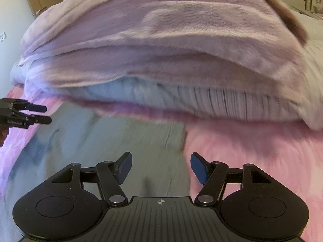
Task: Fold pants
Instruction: 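Move both tools along the skirt toward its waistband, then grasp the waistband corners with the left tool while the right tool grasps the other corner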
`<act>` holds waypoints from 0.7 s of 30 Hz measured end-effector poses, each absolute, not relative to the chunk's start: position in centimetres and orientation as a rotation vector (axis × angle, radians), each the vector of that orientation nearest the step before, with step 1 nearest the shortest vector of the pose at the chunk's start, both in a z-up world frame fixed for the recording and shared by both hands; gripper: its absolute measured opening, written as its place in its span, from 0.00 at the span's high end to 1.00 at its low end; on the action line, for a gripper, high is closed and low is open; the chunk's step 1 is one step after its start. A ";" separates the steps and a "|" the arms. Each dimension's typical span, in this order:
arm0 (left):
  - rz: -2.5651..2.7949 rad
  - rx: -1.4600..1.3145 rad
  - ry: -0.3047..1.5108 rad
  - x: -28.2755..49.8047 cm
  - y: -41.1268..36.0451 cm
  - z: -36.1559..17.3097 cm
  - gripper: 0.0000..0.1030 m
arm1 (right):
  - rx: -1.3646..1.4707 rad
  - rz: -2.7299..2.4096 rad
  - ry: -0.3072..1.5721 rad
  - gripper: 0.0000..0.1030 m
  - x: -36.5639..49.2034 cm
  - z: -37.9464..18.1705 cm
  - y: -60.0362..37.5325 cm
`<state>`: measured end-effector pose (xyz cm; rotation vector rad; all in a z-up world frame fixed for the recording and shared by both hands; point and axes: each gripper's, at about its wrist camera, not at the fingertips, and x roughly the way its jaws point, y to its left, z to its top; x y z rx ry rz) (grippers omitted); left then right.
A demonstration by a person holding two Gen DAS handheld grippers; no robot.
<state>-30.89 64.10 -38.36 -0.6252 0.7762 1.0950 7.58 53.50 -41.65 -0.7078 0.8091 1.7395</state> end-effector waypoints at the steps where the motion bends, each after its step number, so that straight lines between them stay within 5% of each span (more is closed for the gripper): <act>1: 1.093 -0.631 0.779 -30.9 64.8 -38.8 0.47 | -0.714 1.735 0.809 0.40 7.7 -42.1 54.3; 5: 1.056 -0.669 0.787 -31.0 66.3 -40.3 0.57 | -0.697 1.743 0.876 0.46 8.6 -43.8 56.5; 14: 1.024 -0.651 0.803 -30.9 66.2 -40.9 0.66 | -0.655 1.723 0.925 0.86 9.4 -44.9 57.1; 19: 1.051 -0.687 0.793 -31.0 66.3 -40.9 0.65 | -0.695 1.686 0.906 0.83 8.8 -44.6 57.0; 21: 1.052 -0.676 0.791 -30.8 66.3 -41.1 0.64 | -0.692 1.660 0.897 0.68 8.5 -44.9 57.2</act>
